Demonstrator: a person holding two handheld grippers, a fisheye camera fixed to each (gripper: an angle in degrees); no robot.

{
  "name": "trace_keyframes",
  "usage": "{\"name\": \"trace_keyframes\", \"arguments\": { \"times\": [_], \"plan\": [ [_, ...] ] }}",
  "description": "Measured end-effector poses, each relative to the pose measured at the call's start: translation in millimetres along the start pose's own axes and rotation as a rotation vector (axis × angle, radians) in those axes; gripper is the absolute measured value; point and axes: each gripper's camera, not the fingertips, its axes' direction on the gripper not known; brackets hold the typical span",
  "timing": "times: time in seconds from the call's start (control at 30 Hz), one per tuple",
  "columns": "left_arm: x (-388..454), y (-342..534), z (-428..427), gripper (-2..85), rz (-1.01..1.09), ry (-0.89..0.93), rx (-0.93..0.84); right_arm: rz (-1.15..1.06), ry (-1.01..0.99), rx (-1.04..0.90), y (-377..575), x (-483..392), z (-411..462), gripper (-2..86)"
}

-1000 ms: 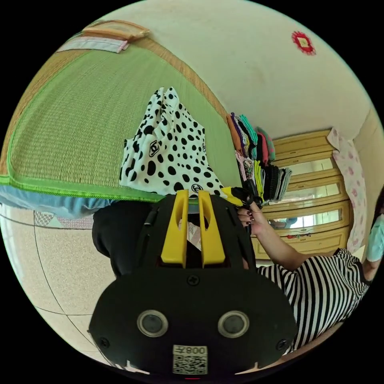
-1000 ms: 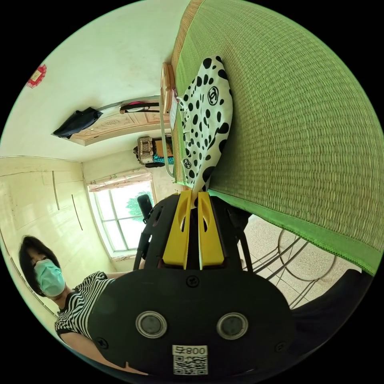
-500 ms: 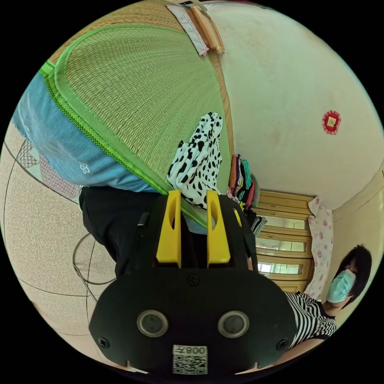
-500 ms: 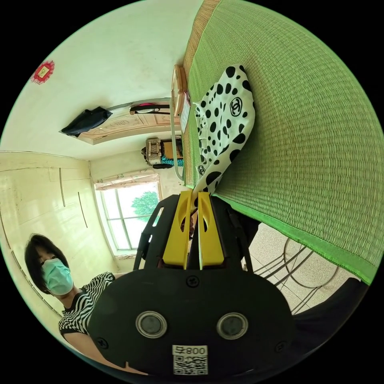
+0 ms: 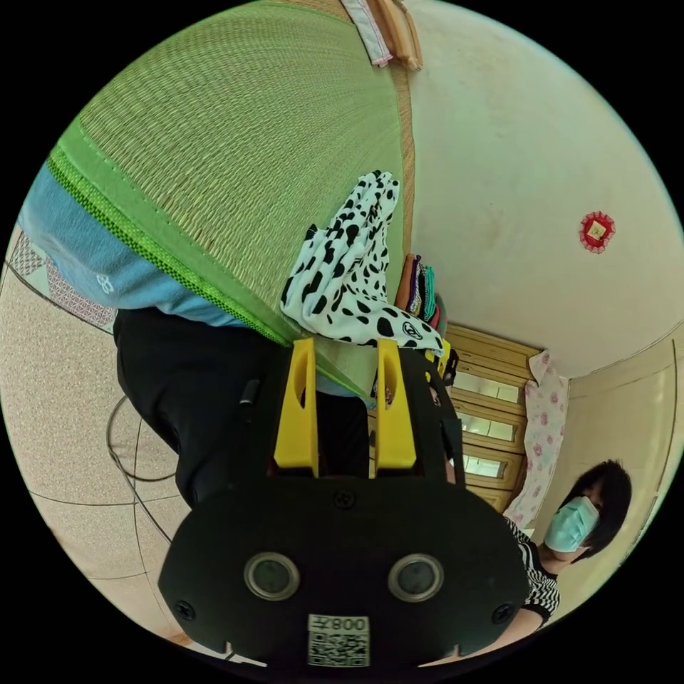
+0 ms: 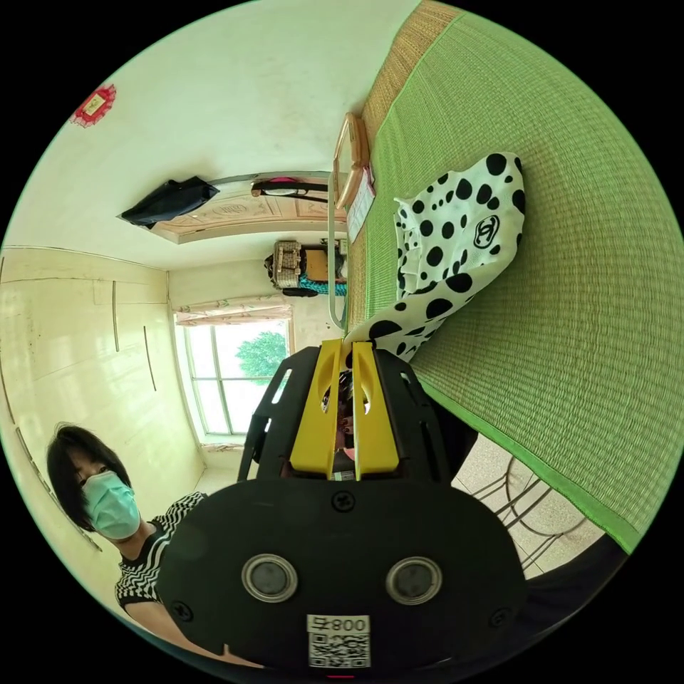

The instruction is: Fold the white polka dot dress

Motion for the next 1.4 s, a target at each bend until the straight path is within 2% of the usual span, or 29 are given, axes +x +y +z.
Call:
{"name": "trace_keyframes", "arguments": {
  "times": [0.4, 0.7, 0.9, 1.4],
  "plan": [
    [-66, -6, -5, 10.5, -0.093, 0.1, 0.008, 0.002, -0.009, 0.009, -3, 6, 2, 2.2],
    [-89, 0, 1, 4.0, -0.118, 0.12, 0.058, 0.031, 0.022, 0.007, 10, 35, -17, 2.2],
    [-79, 6, 13, 2.8, -0.068, 0.123, 0.079, 0.075, 0.043, 0.014, 31, 70, -39, 2.2],
    [-17, 17, 91, 2.3, 0.065, 0.1, -0.011, 0.127, 0.068, 0.009, 86, 148, -106, 2.1]
  ]
}}
